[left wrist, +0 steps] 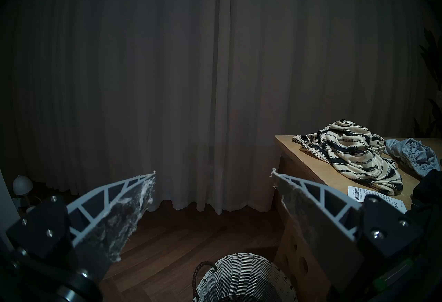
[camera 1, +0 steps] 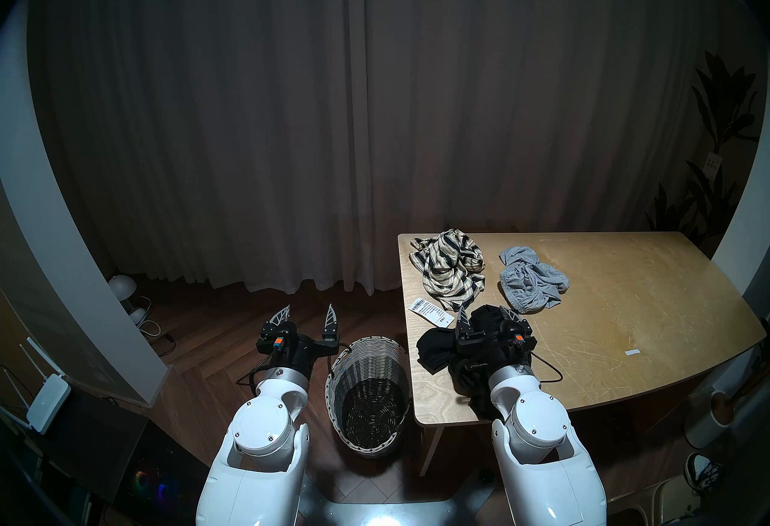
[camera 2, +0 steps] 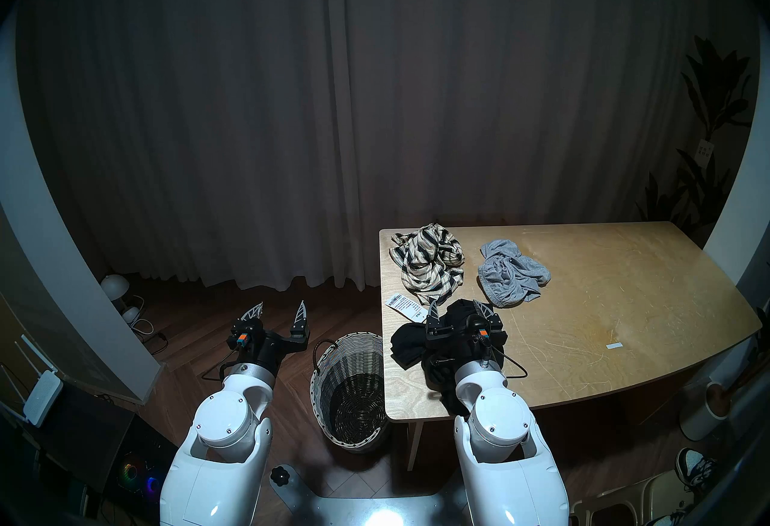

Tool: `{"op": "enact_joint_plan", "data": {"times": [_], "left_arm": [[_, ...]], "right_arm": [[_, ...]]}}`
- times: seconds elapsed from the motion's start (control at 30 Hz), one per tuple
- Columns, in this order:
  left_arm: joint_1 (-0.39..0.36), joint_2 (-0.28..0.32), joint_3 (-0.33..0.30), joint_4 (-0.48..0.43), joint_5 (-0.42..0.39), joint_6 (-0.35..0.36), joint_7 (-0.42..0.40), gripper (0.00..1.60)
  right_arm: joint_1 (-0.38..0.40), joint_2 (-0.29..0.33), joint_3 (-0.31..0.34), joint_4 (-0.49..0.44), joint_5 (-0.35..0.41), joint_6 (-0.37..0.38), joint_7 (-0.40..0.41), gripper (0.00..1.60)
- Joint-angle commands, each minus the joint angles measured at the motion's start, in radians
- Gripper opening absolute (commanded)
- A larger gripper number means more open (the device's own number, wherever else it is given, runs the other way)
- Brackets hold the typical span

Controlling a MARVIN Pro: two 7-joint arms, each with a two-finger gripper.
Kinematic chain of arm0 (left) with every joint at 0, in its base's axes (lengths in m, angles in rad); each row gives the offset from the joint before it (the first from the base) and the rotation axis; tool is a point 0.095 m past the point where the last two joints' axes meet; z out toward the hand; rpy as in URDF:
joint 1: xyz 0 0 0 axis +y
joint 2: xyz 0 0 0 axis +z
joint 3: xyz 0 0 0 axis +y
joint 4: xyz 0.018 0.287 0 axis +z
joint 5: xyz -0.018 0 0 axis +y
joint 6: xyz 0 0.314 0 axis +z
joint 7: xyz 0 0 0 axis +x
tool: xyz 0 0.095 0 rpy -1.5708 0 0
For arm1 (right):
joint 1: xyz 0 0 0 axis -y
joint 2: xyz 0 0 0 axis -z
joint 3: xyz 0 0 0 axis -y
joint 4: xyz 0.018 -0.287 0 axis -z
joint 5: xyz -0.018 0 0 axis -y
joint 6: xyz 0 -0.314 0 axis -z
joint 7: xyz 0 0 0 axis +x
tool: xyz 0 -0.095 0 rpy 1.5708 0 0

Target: Toss clothes into the laundry hamper

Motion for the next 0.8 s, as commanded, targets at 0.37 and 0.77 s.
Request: {"op": "enact_joint_plan", "data": {"times": [0.37, 0.77], "left_arm": [[0.016, 0.024, 0.063, -0.197, -0.081, 0.043, -0.125, 1.6], [0.014, 0.072, 0.108, -0.2, -0.068, 0.094, -0.188, 1.6]], "right_arm": [[0.064, 0.02, 0.039, -0.101, 0.007, -0.004, 0.001, 1.6], [0.197, 0.138, 0.245, -0.133, -0.02, -0.006, -0.047, 1.6]]}}
